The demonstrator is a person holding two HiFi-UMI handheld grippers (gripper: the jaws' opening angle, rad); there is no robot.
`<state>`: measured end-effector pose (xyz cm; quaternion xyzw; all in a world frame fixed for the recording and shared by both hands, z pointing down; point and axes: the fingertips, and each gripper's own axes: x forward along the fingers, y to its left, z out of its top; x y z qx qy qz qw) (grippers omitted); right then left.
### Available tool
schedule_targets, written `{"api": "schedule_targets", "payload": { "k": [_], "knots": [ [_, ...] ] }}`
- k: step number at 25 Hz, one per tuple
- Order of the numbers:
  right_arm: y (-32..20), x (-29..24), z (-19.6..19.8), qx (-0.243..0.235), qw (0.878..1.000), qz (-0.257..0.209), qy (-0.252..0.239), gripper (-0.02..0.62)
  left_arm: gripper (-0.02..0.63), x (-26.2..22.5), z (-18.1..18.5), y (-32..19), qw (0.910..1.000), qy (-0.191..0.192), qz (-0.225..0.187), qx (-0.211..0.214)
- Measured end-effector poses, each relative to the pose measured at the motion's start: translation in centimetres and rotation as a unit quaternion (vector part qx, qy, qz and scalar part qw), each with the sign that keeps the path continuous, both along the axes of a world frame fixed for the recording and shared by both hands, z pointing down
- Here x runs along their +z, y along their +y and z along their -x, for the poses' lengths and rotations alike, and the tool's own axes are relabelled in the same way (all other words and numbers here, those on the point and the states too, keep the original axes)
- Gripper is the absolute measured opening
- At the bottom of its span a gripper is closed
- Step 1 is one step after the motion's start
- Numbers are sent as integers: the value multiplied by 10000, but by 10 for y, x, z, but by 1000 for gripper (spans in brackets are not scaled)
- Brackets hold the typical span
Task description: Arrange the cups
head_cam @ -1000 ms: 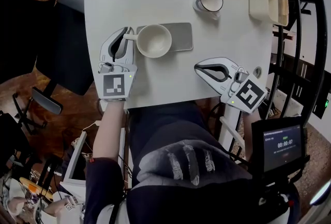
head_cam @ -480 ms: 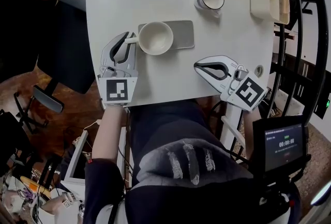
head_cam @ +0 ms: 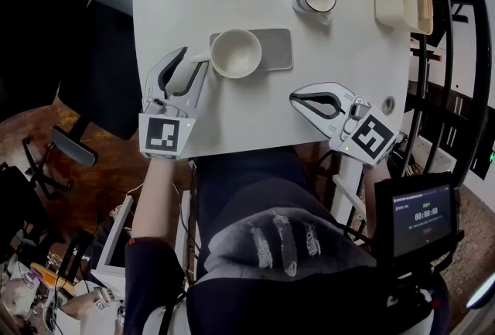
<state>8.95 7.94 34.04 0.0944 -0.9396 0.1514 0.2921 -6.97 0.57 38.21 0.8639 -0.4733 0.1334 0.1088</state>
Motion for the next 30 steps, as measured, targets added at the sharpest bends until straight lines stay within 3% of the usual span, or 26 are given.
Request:
{"api": "schedule_targets", "payload": {
  "k": [5,12,13,15,17,18,21,25,30],
  "knots": [
    [0,4,-3,45,10000,50,67,3,179,-6,3,7,9994,255,95,190],
    [0,2,-7,98,9999,10,70,3,178,-36,9,34,9986,115,-62,503],
    [-1,2,-6,105,9999,-1,56,3,155,-42,7,38,9979,102,-66,630],
    [-3,0,-5,122,9999,-15,37,3,135,-52,2,44,9956,158,-54,927],
    [-3,0,-4,134,9999,-9,61,3,22,-63,-5,49,9912,344,-25,1280],
    [-4,1,-4,129,9999,-5,79,3,13,-67,-9,50,9883,417,-4,1467],
    [-6,3,-2,84,9999,-33,109,3,9,-73,-21,51,9810,509,162,1864],
    [-6,2,-2,39,9999,-125,19,3,3,-86,-34,51,9748,879,198,2040],
    [-7,1,-3,67,9999,-145,1,3,0,-90,-42,49,9704,915,134,2233]
  ]
}}
